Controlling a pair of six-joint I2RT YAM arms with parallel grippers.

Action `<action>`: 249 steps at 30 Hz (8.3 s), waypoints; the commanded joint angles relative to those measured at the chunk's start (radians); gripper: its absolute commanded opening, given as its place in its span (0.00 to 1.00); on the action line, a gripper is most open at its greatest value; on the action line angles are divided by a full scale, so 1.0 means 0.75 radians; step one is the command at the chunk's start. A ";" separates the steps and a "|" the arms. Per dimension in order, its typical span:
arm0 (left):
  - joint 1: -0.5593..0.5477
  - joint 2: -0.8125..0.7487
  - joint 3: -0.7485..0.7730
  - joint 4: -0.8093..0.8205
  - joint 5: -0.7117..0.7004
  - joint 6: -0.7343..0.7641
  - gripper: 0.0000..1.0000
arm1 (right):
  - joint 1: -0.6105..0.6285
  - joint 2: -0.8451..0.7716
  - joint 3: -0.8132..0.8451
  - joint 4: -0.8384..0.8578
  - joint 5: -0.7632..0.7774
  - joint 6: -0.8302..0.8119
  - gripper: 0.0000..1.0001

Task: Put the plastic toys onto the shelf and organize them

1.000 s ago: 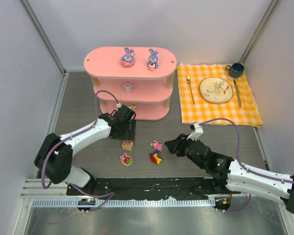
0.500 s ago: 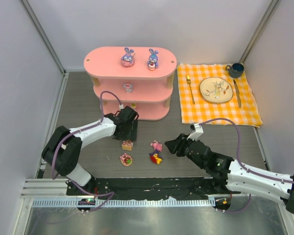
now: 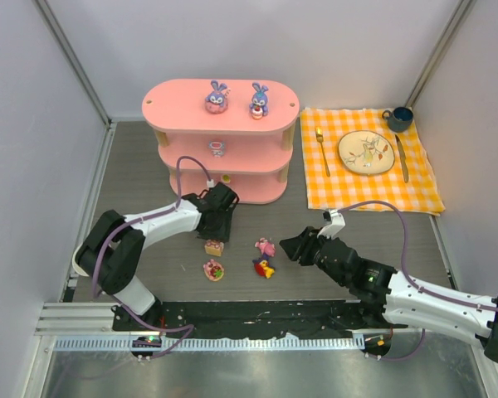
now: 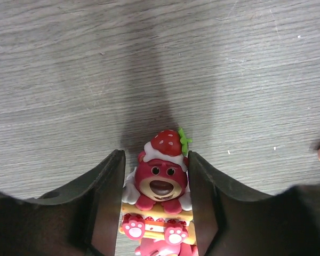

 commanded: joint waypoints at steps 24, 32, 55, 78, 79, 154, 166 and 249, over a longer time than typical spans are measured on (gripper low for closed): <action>-0.062 -0.789 -0.478 0.241 -0.222 -0.198 0.00 | -0.004 0.069 0.029 0.041 0.014 0.014 0.43; -0.075 -1.048 -0.448 0.200 -0.314 -0.218 0.00 | -0.004 0.081 0.023 0.053 0.008 0.020 0.43; -0.075 -0.935 0.558 0.225 -0.584 0.511 0.00 | -0.004 0.081 0.076 0.002 -0.025 -0.019 0.43; 0.506 -0.319 1.227 0.282 0.019 0.520 0.00 | -0.004 -0.175 0.029 -0.219 0.055 0.024 0.43; 0.516 -0.288 1.258 0.270 0.041 0.512 0.00 | -0.004 -0.177 0.029 -0.223 0.057 0.022 0.43; 0.602 -0.022 1.440 -0.082 0.146 0.477 0.21 | -0.004 -0.254 0.040 -0.346 0.159 0.005 0.43; 0.602 -0.020 1.434 -0.070 0.181 0.477 0.36 | -0.004 -0.254 0.040 -0.350 0.161 0.005 0.44; 0.053 -1.215 -0.268 -0.084 0.146 -0.512 0.87 | -0.006 -0.078 0.023 -0.217 0.059 -0.023 0.44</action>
